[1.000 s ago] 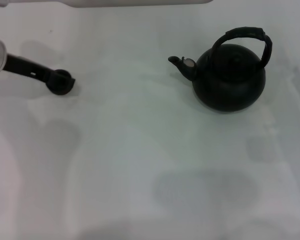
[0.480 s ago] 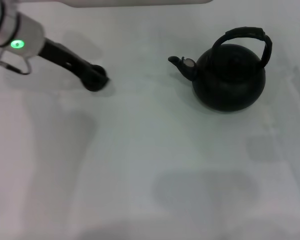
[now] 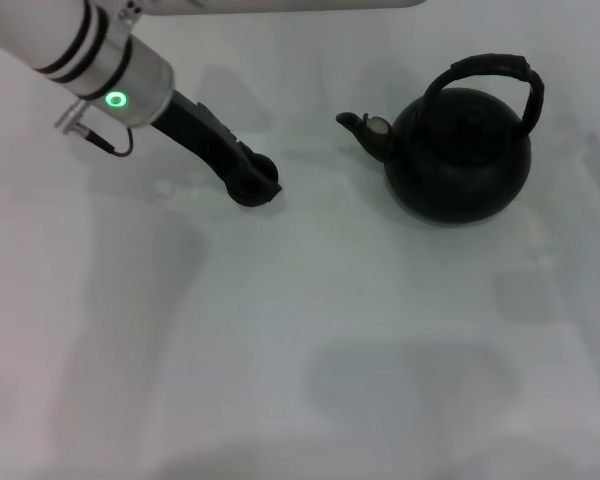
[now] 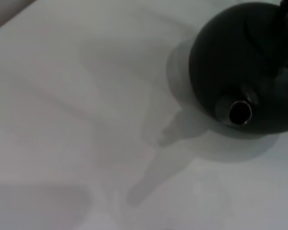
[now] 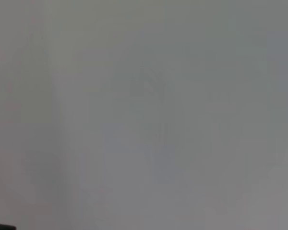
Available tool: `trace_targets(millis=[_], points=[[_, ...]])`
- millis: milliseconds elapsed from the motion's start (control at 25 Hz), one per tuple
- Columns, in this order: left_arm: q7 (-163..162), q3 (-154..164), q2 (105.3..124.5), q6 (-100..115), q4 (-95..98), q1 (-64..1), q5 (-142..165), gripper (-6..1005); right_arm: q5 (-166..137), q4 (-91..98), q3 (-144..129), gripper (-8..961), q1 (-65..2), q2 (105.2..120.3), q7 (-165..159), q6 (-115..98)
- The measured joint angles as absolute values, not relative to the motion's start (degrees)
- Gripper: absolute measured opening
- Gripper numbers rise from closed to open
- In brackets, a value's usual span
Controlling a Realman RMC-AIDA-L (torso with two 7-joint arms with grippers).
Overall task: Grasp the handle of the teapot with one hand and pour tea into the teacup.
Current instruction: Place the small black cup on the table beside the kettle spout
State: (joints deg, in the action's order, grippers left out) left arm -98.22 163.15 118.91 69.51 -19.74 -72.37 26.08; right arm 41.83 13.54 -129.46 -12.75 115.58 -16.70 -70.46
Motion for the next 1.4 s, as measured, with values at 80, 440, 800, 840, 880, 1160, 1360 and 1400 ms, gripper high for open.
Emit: trace_targets(millis=[80,440,800,840,880,1160,1360,1400], points=[[-98.5,163.1,118.91,68.7,-18.5,-72.6,27.2,698,41.8,13.6,-129.5,841,-12.7,115.58,-16.7,-70.5],[-99.1,163.1,118.97,65.5,-14.3,-72.4,28.5,698,41.8,13.8,-129.5,840,-12.7,115.58,-16.7,-70.9],[-99.9,163.1,119.0,65.2,-13.0,-71.8,30.4,698,41.7,14.0,-129.5,841,-12.4,115.58,-16.8,-72.6],[-99.9,163.1,119.0,65.2,-13.0,-71.8,30.4,698,41.7,14.0,-129.5,841,-12.4,115.58,-16.8,-72.8],[-99.9,163.1,119.0,65.1,-13.0,-71.7,30.4,698,41.7,14.0,-129.6,841,-12.4,115.58,-16.8,-72.9],[-100.0,163.0,119.0,65.1,-12.9,-71.7,30.4,699,41.7,13.9,-129.6,841,-12.4,115.58,-16.8,-72.7],[-100.8,163.0,119.0,65.2,-12.9,-72.0,31.1,699,41.8,14.0,-129.8,840,-12.5,115.58,-16.9,-72.6],[-100.9,163.0,119.0,65.3,-12.9,-72.1,31.4,699,41.8,14.0,-129.8,840,-12.5,115.58,-16.9,-72.6]])
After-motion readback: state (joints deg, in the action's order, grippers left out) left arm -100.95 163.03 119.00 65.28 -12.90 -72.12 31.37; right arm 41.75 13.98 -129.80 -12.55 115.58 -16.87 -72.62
